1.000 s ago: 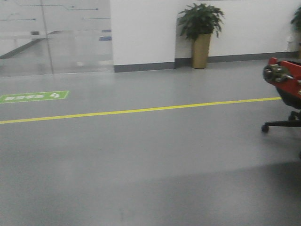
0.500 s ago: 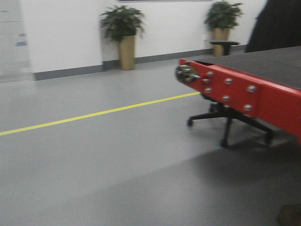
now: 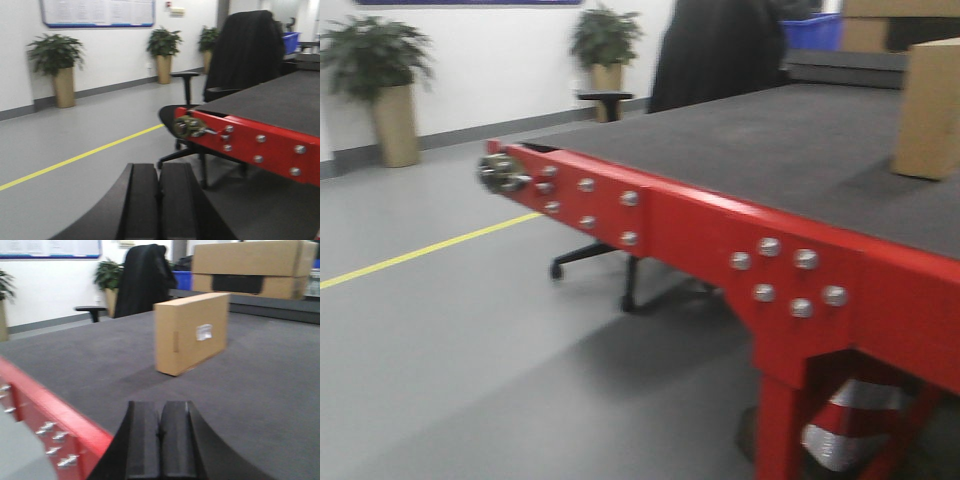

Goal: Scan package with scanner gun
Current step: 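Drive the base toward the red-framed table and turn to face it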

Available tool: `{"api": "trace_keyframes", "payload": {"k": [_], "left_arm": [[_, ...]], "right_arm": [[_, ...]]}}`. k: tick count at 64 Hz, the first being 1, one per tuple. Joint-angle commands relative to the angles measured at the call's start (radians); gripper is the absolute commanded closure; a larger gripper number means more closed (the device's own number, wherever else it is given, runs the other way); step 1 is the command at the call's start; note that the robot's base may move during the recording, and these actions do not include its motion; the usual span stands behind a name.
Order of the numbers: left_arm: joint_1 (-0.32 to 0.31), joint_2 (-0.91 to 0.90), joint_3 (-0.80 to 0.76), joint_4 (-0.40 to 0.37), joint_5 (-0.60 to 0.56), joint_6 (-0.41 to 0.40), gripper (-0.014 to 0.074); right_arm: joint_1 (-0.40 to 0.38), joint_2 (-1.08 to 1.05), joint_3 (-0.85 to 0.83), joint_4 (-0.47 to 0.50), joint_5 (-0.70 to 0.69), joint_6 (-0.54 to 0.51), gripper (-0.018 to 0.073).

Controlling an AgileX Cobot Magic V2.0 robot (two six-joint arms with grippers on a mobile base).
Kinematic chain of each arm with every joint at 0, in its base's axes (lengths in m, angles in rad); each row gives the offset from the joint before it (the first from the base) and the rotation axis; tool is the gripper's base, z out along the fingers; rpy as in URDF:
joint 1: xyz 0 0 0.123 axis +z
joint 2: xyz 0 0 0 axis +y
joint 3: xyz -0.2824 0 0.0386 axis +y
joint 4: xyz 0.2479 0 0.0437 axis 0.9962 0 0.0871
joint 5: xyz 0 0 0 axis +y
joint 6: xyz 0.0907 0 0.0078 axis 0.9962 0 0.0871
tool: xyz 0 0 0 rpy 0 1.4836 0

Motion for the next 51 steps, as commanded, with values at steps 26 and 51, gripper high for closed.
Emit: {"api": "trace_keyframes", "payload": {"k": [26, 51], "left_arm": [[-0.019, -0.003, -0.002, -0.005, -0.016, 0.003, 0.0708], [-0.019, -0.003, -0.002, -0.005, -0.016, 0.003, 0.0708]], "right_arm": [[-0.005, -0.003, 0.000, 0.000, -0.020, -0.002, 0.0721], [-0.005, -0.003, 0.000, 0.000, -0.020, -0.002, 0.0721]]}}
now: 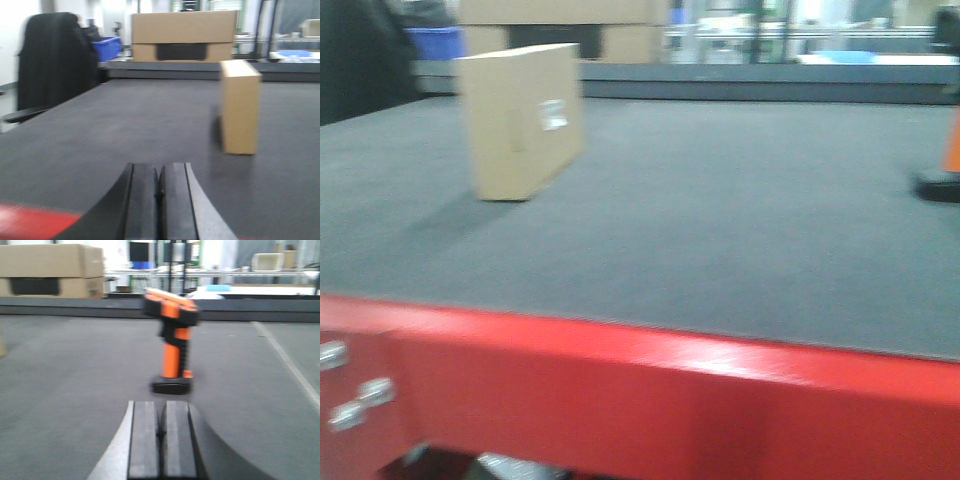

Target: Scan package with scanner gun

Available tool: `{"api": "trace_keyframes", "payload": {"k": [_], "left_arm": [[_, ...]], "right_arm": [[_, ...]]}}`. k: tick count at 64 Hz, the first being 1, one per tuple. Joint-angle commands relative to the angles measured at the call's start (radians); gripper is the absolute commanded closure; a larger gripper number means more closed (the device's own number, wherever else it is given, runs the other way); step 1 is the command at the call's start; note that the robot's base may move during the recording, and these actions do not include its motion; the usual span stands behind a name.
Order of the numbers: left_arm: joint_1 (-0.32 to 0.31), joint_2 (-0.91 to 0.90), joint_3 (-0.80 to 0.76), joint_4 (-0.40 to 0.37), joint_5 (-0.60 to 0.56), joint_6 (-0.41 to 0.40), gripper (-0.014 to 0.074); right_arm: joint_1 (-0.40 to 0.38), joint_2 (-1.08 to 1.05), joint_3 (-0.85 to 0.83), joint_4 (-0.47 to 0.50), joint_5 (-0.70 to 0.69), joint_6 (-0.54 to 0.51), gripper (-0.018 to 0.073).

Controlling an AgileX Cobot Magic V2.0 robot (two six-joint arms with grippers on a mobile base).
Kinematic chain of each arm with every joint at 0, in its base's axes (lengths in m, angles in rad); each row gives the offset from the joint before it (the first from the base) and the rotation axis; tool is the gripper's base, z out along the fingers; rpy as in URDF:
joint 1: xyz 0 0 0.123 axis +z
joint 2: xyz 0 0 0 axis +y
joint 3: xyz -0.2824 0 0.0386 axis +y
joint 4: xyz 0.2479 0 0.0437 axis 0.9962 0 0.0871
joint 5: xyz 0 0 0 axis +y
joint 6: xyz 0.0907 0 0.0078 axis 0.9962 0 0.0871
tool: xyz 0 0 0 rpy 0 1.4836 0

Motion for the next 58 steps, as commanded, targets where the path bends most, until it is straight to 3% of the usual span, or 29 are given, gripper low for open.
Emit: {"api": "trace_keyframes", "payload": {"k": [1, 58], "left_arm": [[-0.007, -0.003, -0.002, -0.005, -0.016, 0.003, 0.0708], [-0.007, -0.003, -0.002, -0.005, -0.016, 0.003, 0.0708]], "right_arm": [[-0.003, -0.003, 0.000, 0.000, -0.020, -0.002, 0.0721], [0.042, -0.003, 0.000, 0.000, -0.020, -0.002, 0.0721]]}}
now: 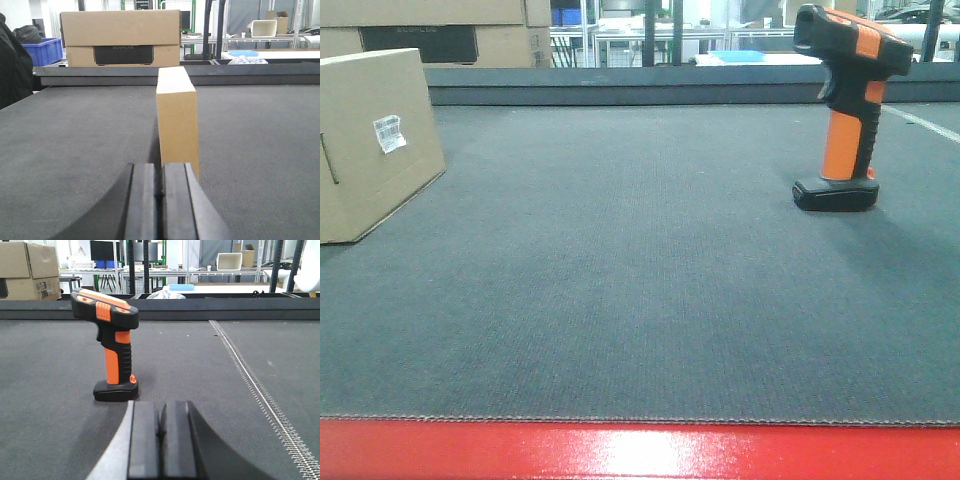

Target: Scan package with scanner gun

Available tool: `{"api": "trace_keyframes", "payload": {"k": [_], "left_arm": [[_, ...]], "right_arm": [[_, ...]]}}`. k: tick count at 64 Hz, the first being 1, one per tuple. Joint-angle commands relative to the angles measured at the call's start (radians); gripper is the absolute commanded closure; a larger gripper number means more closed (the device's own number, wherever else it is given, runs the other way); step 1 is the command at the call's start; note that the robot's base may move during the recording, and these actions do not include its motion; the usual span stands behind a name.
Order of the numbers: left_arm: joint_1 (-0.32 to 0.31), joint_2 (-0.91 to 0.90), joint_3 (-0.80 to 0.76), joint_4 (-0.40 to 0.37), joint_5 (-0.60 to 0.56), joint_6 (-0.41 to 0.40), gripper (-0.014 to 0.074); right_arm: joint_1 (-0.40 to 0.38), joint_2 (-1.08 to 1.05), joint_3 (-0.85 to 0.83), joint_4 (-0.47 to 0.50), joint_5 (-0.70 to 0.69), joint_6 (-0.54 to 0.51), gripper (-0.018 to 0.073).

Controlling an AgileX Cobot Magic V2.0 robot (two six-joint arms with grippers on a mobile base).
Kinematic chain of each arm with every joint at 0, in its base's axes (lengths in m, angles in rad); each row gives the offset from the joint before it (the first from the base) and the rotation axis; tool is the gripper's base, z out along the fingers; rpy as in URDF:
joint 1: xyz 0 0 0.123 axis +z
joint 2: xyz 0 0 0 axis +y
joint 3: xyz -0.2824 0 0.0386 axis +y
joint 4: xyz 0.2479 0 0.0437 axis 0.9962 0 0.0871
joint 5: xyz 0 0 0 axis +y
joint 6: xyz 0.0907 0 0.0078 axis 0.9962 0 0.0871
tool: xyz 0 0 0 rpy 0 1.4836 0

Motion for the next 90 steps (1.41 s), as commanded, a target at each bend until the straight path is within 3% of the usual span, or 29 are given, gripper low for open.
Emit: {"api": "trace_keyframes", "payload": {"k": [1, 58, 79, 85, 90], "left_arm": [[-0.007, -0.003, -0.002, -0.005, -0.016, 0.003, 0.0708], [-0.007, -0.003, -0.002, 0.008, -0.045, 0.003, 0.0708], [-0.007, -0.003, -0.002, 0.008, -0.054, 0.003, 0.0708], [-0.007, -0.003, -0.002, -0.027, -0.097, 0.003, 0.0708], [-0.007, -0.003, -0.002, -0.046, -0.214, 0.003, 0.0708]], "right_arm": [[0.002, -0.003, 0.000, 0.000, -0.020, -0.002, 0.0721], [0.002, -0.003, 0.000, 0.000, -0.020, -0.002, 0.0721], [0.003, -0.003, 0.000, 0.000, -0.082, -0.002, 0.0721], [0.003, -0.003, 0.000, 0.000, -0.121, -0.002, 0.0721], [0.003, -0.003, 0.000, 0.000, -0.157, -0.002, 0.0721]]}}
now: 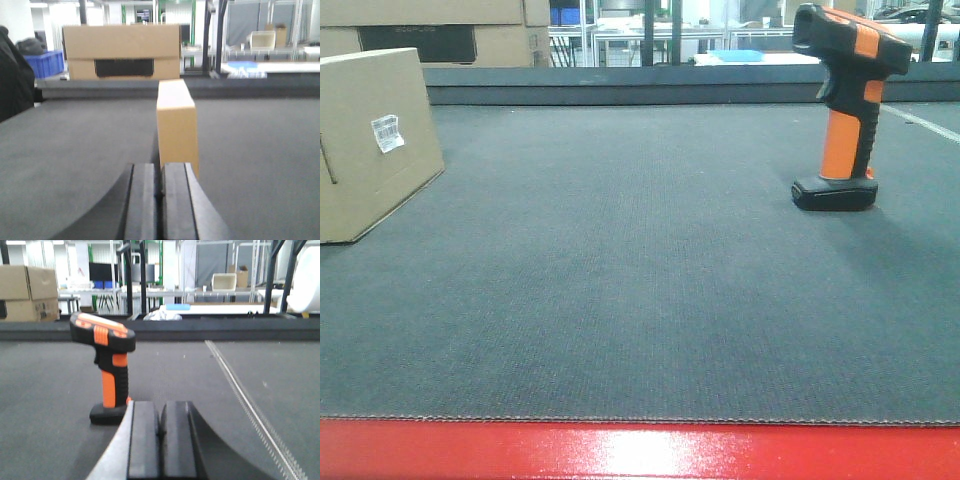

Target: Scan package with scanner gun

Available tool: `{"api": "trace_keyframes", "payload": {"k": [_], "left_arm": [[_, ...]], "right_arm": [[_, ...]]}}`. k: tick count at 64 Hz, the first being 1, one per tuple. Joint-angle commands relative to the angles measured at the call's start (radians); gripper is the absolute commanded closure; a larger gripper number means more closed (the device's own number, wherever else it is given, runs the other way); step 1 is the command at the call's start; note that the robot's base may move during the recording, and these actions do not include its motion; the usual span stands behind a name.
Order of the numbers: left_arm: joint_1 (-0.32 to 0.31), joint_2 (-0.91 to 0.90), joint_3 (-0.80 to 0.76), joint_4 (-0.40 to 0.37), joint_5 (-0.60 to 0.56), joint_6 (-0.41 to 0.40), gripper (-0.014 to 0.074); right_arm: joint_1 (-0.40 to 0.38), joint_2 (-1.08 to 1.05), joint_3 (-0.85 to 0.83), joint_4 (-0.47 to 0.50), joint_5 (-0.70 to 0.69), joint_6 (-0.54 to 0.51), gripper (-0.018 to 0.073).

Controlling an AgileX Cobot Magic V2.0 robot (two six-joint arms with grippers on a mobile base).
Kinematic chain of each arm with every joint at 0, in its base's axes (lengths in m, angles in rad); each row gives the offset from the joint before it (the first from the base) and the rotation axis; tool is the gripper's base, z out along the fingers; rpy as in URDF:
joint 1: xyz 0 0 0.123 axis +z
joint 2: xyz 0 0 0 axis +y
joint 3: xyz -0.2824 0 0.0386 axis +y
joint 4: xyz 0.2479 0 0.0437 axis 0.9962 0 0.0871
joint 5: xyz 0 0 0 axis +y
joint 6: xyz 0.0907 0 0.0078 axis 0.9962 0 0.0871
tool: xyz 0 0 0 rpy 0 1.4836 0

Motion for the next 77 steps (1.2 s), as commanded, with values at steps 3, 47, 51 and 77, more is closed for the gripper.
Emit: {"api": "trace_keyframes", "payload": {"k": [3, 47, 51, 77], "left_arm": [[-0.007, -0.003, -0.003, -0.030, -0.168, 0.003, 0.0708], [-0.007, 0.562, -0.839, 0.016, 0.469, 0.003, 0.0106], [-0.007, 0.641, -0.870, -0.009, 0.508, 0.003, 0.0083], [-0.007, 1.188, -1.338, -0.017, 0.979, 0.038, -0.0006]], "right_arm": [[0.003, -0.003, -0.008, 0.000, -0.069, -0.002, 0.0721], [0.003, 0.524, -0.639, 0.000, 0.165, -0.002, 0.0404], [0.003, 0.584, -0.639, 0.000, 0.143, -0.002, 0.0270], [0.003, 0.769, -0.639, 0.002, 0.136, -0.002, -0.0010]]}}
